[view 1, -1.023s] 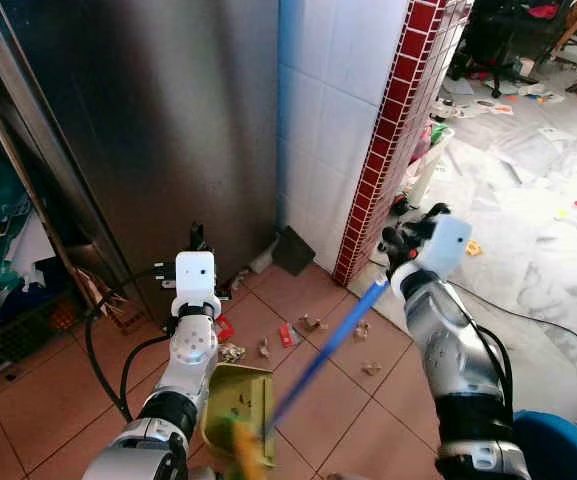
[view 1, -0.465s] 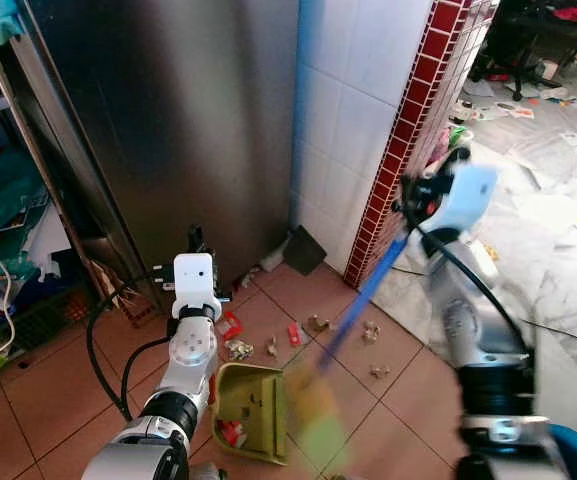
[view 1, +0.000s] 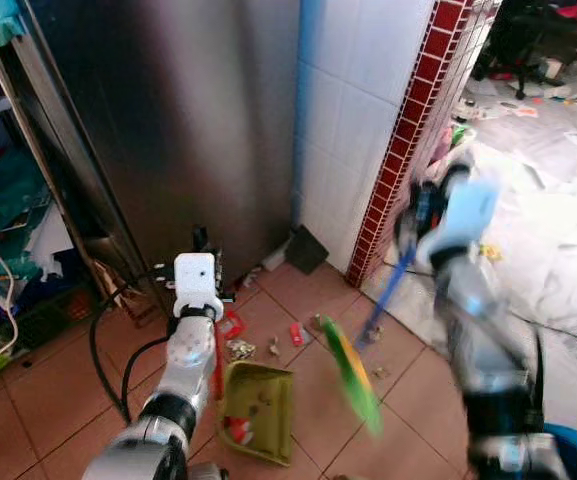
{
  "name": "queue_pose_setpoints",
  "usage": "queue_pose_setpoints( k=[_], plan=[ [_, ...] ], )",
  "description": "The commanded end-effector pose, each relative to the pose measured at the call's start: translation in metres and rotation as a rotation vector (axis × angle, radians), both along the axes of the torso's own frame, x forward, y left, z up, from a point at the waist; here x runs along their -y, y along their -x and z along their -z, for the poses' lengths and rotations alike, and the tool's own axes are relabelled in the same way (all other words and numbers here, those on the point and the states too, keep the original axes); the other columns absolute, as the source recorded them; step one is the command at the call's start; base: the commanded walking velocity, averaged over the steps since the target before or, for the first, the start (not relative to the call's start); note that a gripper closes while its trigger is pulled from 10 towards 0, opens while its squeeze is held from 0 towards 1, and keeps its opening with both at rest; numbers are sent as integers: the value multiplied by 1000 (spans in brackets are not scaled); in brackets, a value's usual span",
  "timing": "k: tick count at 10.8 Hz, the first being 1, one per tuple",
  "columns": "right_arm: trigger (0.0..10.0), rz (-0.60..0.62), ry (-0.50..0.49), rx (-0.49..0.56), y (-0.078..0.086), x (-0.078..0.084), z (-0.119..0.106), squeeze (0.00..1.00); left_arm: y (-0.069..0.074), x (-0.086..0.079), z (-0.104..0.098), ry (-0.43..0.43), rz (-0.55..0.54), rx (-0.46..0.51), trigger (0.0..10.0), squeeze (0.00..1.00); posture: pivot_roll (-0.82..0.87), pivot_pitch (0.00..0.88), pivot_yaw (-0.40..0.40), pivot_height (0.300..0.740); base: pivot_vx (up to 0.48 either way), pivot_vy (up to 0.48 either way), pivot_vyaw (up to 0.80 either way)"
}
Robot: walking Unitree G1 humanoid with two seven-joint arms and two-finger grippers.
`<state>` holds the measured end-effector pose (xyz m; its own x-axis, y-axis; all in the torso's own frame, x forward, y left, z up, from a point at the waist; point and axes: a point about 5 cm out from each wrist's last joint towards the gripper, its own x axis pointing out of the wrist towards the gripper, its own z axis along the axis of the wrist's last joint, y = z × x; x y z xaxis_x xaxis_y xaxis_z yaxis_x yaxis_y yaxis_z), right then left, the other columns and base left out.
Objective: Sweep floor
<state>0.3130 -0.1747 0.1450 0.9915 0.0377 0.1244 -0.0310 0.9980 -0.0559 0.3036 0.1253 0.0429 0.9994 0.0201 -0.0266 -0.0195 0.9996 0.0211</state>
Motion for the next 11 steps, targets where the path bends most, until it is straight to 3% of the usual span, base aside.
queue_pose_setpoints(
  k=[1,4,7,9,11],
  plan=[
    [10000,21,28,29,1,1,-3,0,-3,0,-10,12,13,46,10000,0,-153,0,3,740,0,0,0],
    [10000,60,26,1,6,-4,19,0,19,-6,-22,46,63,97,10000,0,-117,0,42,740,0,0,0],
    [10000,108,4,7,3,0,22,0,34,-14,-49,46,114,125,10000,0,-79,0,45,740,0,0,-800],
    [10000,125,-1,6,-1,-2,23,0,41,-20,-53,54,116,108,10000,0,-62,0,43,740,0,0,-800],
    [10000,126,-13,2,-4,-4,25,0,48,-14,-58,85,120,72,10000,0,-51,0,39,740,0,0,-800]
  ],
)
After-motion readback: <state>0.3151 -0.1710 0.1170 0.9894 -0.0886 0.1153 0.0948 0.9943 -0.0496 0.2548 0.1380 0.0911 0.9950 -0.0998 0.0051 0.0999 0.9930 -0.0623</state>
